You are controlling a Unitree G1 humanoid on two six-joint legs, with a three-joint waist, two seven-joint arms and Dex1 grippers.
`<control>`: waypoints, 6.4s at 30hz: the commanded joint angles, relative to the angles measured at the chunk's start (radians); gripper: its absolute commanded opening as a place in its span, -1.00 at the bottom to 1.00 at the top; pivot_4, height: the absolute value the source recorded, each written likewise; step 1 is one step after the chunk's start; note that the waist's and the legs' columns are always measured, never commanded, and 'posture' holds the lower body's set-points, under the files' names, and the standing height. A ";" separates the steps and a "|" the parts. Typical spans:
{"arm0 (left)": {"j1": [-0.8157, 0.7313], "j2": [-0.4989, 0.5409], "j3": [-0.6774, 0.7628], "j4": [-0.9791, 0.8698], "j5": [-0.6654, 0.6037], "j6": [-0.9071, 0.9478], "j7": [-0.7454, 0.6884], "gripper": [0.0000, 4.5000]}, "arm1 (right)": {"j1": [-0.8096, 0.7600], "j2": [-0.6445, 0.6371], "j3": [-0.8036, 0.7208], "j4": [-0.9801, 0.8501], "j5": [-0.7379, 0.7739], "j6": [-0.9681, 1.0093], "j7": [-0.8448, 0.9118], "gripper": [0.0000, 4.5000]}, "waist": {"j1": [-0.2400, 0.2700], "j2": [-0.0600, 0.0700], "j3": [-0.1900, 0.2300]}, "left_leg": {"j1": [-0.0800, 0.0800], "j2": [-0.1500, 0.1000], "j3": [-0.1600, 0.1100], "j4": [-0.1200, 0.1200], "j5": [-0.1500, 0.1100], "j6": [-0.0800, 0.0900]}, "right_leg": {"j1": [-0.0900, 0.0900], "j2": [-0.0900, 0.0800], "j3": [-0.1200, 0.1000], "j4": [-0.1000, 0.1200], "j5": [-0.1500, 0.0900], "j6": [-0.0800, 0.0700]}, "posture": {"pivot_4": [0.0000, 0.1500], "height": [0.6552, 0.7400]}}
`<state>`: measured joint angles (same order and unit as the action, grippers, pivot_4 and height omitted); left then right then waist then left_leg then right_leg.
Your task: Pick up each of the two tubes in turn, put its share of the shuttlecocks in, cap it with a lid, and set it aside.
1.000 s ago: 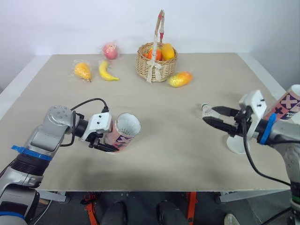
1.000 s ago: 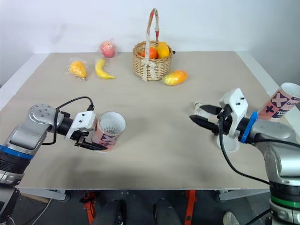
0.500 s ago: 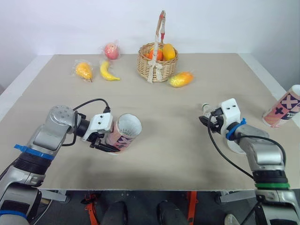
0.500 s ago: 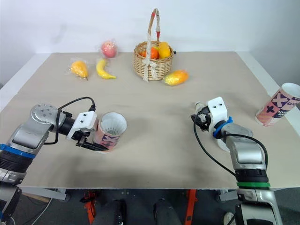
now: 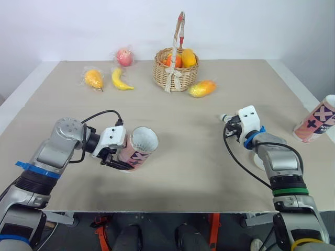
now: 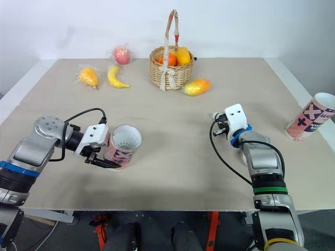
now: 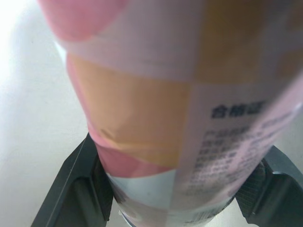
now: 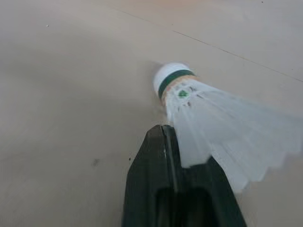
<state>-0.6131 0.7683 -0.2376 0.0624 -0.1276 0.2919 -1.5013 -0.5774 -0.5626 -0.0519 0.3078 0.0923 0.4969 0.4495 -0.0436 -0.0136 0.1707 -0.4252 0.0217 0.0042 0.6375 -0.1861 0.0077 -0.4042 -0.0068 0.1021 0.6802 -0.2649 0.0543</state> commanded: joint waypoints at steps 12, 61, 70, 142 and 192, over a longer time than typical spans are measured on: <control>-0.006 -0.021 -0.053 0.036 0.017 -0.023 -0.014 0.29 | 0.033 -0.316 0.027 -0.775 0.349 -0.118 0.635 -0.95 | 0.004 -0.001 -0.001 | 0.000 0.001 -0.005 -0.001 -0.002 0.001 | 0.002 0.000 -0.006 -0.001 -0.003 -0.001 | 1.00 1.00; -0.031 -0.047 -0.069 0.087 0.023 -0.053 -0.008 0.29 | -0.308 -0.120 0.255 -0.584 0.286 -0.061 0.809 -0.53 | 0.023 -0.001 -0.001 | -0.002 0.005 -0.003 0.001 0.002 -0.002 | -0.001 -0.001 -0.009 0.001 0.002 -0.010 | 1.00 1.00; -0.048 -0.050 -0.067 0.104 0.030 -0.061 -0.017 0.29 | -0.550 0.008 0.500 -0.290 0.080 -0.264 0.961 -0.96 | 0.023 0.000 0.000 | -0.002 0.006 -0.002 0.002 0.003 -0.002 | -0.001 0.000 -0.010 0.001 0.000 -0.008 | 1.00 1.00; -0.030 -0.073 -0.040 0.090 0.021 -0.034 0.022 0.29 | -0.743 0.257 0.636 0.043 -0.091 -0.220 1.154 -0.96 | 0.024 0.001 -0.005 | 0.000 0.009 -0.012 0.000 0.005 -0.005 | 0.003 -0.001 -0.029 0.003 -0.003 -0.021 | 1.00 1.00; 0.051 -0.458 -0.050 0.083 -0.129 -0.083 0.256 0.29 | -0.082 -0.594 0.132 0.312 -0.105 -0.291 0.858 0.47 | 0.012 0.001 0.002 | -0.013 0.000 -0.004 0.000 0.005 -0.003 | -0.002 -0.013 -0.027 0.000 -0.002 -0.009 | 1.00 1.00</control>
<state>-0.5580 0.3042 -0.2870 0.1503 -0.2649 0.2392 -1.2492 -0.6470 -1.1606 0.0772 0.5911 -0.0011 0.2183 1.2936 -0.0311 -0.0129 0.1724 -0.4378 0.0219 0.0000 0.6373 -0.1808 0.0045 -0.4056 -0.0199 0.0746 0.6801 -0.2674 0.0451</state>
